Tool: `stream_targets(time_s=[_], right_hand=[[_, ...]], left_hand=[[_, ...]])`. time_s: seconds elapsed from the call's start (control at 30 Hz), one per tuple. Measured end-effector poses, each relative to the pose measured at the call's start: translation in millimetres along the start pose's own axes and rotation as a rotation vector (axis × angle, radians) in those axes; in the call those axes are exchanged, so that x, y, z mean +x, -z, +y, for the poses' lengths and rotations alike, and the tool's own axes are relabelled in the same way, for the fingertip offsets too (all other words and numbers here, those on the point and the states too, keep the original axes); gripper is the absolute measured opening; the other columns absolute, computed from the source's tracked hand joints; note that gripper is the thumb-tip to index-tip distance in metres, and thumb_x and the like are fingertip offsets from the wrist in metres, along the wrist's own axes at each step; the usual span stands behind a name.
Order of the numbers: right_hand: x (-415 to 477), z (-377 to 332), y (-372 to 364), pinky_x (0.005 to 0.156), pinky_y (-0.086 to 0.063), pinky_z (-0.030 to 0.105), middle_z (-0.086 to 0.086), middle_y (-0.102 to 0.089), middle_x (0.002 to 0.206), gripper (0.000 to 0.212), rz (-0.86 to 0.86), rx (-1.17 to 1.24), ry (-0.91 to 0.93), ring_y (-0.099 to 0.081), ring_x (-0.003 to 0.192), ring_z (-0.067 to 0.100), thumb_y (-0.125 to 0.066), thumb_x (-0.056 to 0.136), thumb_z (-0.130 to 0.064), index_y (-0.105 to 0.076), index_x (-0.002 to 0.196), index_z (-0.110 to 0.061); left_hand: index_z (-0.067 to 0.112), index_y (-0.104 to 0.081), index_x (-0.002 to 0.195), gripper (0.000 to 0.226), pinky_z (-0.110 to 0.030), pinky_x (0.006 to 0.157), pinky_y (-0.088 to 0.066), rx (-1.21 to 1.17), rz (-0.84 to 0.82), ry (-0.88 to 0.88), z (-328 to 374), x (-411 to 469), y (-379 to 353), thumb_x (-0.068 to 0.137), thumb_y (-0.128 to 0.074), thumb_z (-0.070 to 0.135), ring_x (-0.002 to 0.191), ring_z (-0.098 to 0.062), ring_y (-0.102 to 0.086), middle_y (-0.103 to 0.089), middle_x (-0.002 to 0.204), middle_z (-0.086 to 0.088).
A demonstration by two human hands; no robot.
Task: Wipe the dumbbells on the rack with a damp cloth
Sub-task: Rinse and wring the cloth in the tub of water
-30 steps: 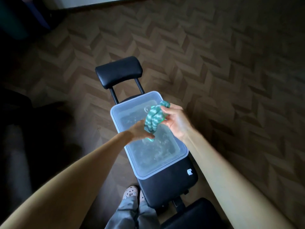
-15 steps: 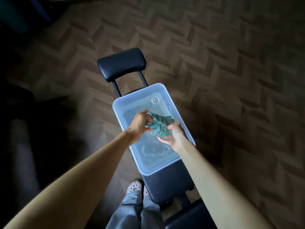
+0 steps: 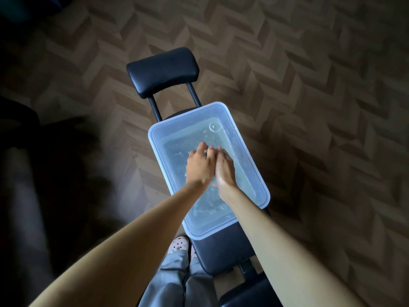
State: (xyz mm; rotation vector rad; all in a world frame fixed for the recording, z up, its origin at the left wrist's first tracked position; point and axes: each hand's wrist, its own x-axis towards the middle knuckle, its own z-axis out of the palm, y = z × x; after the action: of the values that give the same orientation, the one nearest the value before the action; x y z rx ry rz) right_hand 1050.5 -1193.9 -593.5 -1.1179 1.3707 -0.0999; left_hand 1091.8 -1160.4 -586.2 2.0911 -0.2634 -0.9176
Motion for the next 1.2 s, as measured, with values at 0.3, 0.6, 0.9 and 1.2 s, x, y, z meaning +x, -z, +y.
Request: stream_targets(time_s=[0.3,0.6,0.9,1.2], right_hand=[[26,10,-2,0.049,-0.024,0.021,0.000,-0.045,0.059,0.034,0.052,0.065,-0.114,-0.037,0.054,0.018,-0.037,0.088,-0.012,-0.044,0.055,-0.016],[31,4,-1,0.054,-0.019,0.029,-0.002,-0.028,0.048,0.035,0.114,-0.031,0.116,-0.022,0.055,0.020,-0.041,0.075,-0.013,-0.027,0.042,-0.017],[29,0,4,0.055,-0.020,0.032,-0.001,-0.024,0.050,0.027,-0.012,-0.170,0.267,-0.025,0.061,0.021,-0.038,0.064,-0.019,-0.025,0.041,-0.022],[-2,-38,34,0.061,-0.045,0.027,0.009,-0.062,0.097,0.023,-0.174,-0.066,-0.078,-0.060,0.077,0.021,-0.038,0.094,-0.026,-0.059,0.095,-0.015]], left_hand=[[0.013,-0.039,0.054,0.035,-0.025,0.057,-0.024,0.007,0.030,0.087,-7,20,-12,0.089,-0.043,0.012,0.069,-0.026,-0.036,-0.046,0.058,-0.007],[-0.002,-0.060,0.074,0.025,-0.026,0.060,-0.035,-0.113,-0.027,0.386,5,27,-14,0.087,-0.044,0.013,0.073,-0.039,-0.054,-0.058,0.090,-0.026],[0.007,-0.046,0.065,0.021,-0.024,0.047,-0.033,-0.148,-0.105,0.578,6,28,-10,0.085,-0.039,0.005,0.051,-0.021,-0.041,-0.044,0.063,-0.010],[0.010,-0.050,0.105,0.028,-0.038,0.056,-0.054,-0.191,-0.135,0.376,42,5,27,0.097,-0.033,0.031,0.093,-0.030,-0.055,-0.050,0.109,-0.013]])
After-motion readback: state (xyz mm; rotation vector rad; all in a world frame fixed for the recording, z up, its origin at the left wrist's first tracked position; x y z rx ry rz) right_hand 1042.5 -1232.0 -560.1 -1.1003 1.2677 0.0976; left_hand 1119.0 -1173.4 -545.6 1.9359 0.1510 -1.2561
